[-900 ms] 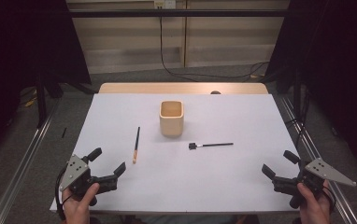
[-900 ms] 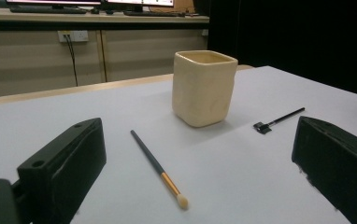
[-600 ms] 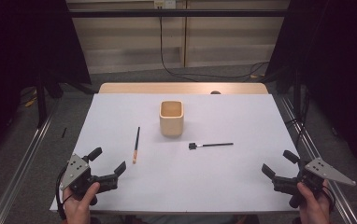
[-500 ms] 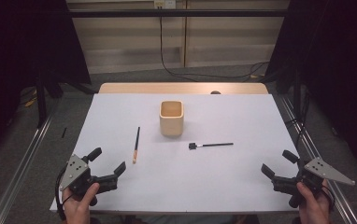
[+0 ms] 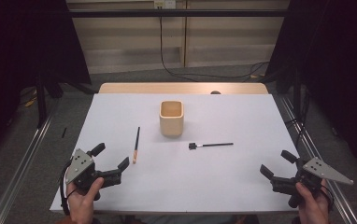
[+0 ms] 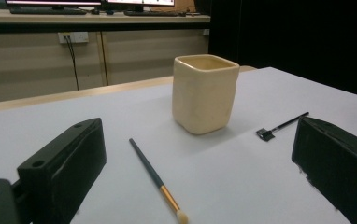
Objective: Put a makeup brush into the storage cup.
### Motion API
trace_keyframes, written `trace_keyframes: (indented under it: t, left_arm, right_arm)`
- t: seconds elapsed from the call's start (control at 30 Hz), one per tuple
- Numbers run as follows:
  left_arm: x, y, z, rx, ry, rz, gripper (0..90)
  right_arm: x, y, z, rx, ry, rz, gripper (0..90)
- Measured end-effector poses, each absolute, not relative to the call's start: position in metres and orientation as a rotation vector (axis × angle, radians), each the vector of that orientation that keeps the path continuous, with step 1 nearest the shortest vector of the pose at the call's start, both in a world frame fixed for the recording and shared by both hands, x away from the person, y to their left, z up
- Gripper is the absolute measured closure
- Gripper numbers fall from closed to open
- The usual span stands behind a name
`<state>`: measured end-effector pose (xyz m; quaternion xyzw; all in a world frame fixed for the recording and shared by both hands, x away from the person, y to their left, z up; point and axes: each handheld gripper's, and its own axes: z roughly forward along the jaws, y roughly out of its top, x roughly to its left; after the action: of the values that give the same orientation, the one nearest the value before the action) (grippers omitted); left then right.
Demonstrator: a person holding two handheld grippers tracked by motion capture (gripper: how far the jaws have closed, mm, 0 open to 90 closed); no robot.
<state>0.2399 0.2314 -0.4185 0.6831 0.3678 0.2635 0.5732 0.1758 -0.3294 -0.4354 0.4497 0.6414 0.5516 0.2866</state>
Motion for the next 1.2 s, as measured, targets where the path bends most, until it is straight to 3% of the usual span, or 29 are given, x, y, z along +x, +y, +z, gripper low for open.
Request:
trace_keyframes:
  t: [0.57,1.2]
  left_arm:
    - [0.274,0.21,-0.409,1.691,0.814,0.534,2.9]
    - [0.307,0.199,-0.401,1.776,0.819,0.531,2.5]
  right_arm:
    - [0.176,-0.327,-0.435,1.182,1.73,1.489,0.5]
    - [0.178,-0.323,-0.435,1.157,1.749,1.491,0.0]
